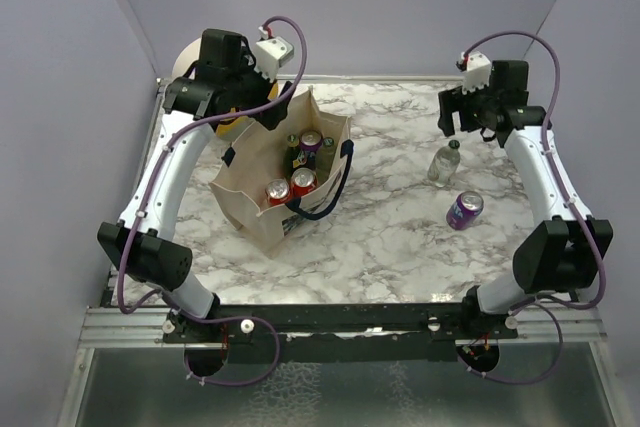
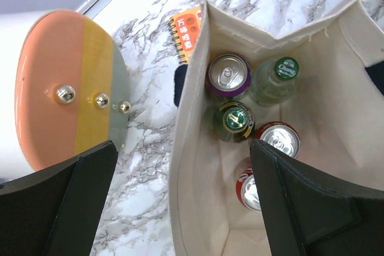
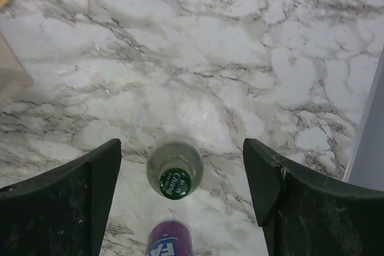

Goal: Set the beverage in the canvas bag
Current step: Pick up the drink from the center of the board.

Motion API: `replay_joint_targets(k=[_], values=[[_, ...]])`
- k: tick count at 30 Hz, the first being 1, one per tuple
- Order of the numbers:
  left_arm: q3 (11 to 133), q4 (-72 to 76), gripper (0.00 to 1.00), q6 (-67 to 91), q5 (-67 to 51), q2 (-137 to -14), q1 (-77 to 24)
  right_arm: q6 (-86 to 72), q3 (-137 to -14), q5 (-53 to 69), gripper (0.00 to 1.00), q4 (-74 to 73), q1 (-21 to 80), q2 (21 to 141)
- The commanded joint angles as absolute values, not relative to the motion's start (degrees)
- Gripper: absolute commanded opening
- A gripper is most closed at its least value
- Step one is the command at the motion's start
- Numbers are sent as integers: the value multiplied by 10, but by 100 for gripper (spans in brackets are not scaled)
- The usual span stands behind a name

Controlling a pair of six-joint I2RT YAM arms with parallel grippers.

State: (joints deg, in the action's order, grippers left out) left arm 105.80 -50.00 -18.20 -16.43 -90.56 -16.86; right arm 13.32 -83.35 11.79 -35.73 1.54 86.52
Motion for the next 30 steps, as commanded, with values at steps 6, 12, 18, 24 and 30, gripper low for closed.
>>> replay_joint_targets(k=[6, 12, 18, 24, 30], values=[[1096, -515, 95, -119, -139, -925, -141, 194, -795, 115, 72, -425, -15, 919], [1090, -508, 95, -117, -135, -924, -141, 193, -771, 131, 57, -419, -15, 924], [1098, -503, 95, -116, -137, -930, -141, 193, -778, 141, 47, -417, -16, 934], [1095, -500, 95, -117, -135, -935, -140, 195, -792, 151, 49, -427, -16, 931], [1093, -499, 95, -120, -135, -939, -141, 195, -781, 149, 50, -429, -16, 911]])
